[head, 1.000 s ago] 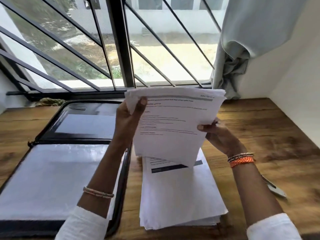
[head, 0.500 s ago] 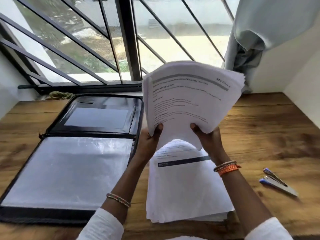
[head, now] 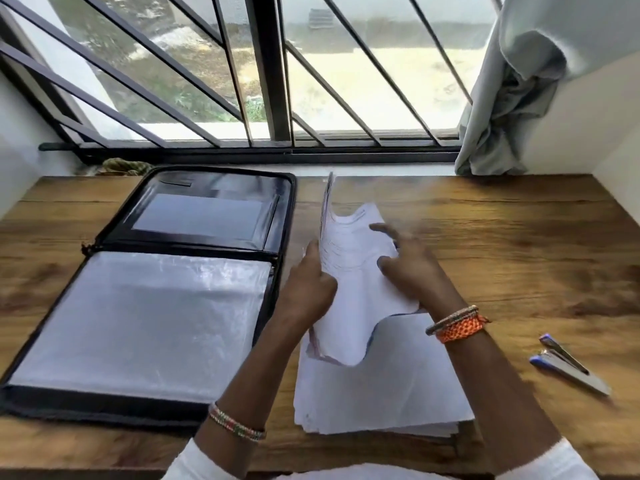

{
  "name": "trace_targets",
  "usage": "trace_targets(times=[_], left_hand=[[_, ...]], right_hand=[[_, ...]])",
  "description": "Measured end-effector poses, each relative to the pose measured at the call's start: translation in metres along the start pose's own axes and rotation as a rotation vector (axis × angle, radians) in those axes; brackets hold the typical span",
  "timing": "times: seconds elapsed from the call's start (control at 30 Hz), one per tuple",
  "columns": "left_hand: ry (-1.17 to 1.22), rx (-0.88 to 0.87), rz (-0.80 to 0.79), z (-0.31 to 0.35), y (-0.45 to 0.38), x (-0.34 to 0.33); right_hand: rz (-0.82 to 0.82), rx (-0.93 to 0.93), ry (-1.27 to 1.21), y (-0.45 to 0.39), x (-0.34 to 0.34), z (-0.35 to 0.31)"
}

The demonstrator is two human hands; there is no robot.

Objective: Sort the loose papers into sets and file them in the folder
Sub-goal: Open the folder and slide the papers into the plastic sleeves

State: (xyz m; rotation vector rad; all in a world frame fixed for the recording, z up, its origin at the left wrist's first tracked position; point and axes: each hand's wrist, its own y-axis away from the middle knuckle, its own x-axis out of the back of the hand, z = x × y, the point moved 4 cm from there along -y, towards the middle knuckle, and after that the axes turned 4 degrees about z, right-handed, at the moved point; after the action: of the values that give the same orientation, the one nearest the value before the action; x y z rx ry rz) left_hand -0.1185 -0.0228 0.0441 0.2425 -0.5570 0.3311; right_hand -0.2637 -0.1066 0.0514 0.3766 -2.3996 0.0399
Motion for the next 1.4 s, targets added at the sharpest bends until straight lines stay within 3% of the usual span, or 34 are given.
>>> trace_targets(times=[0.07,0.3,0.4,0.53,0.7,0.87,0.93,1.0,1.03,1.1,1.23,1.4], left_hand=[[-0.041,0.040,0.009,-0.007,0.006,-0.004],[0.151,0.163,-0.060,-0.038,0.010,0.009],[0.221,0.234,-0.041,-0.057,0.007,0.011],[0.097,0.228,0.063,-0.049,0.009,0.000],[-0.207,0.018,-0.102,-0.020,0.010,-0.040],[0.228,0.102,-0.196,-0.030,0.024,-0.031],[0.292,0.125,0.050,-0.051,0.025,-0.003],[-0.006,0.093,0.409,-0.084,0.021,0.034],[-0.234,0.107,0.484,-0.104,0.022,0.048],[-0.490,0.167,0.444,-0.139,0.022,0.060],[-0.422,0.133,0.479,-0.160,0.021,0.068],[-0.351,0.136,0.489,-0.150,0.017,0.075]], right_hand=[[-0.124,-0.139,-0.059,0.000,-0.015,0.013],[-0.341,-0.243,-0.206,-0.024,-0.026,0.044],[-0.323,-0.238,-0.183,-0.029,-0.029,0.050],[-0.180,-0.049,0.011,-0.016,-0.040,0.016],[-0.184,-0.016,0.229,0.000,-0.065,-0.023],[-0.124,-0.039,0.384,-0.009,-0.064,-0.023],[-0.138,0.021,0.438,-0.011,-0.058,-0.029],[-0.145,0.127,0.535,-0.009,-0.053,-0.041],[-0.148,0.199,0.606,-0.007,-0.054,-0.047],[-0.157,0.339,0.711,-0.001,-0.058,-0.058],[-0.202,0.547,0.825,0.010,-0.077,-0.065],[-0.211,0.573,0.844,0.013,-0.080,-0.060]])
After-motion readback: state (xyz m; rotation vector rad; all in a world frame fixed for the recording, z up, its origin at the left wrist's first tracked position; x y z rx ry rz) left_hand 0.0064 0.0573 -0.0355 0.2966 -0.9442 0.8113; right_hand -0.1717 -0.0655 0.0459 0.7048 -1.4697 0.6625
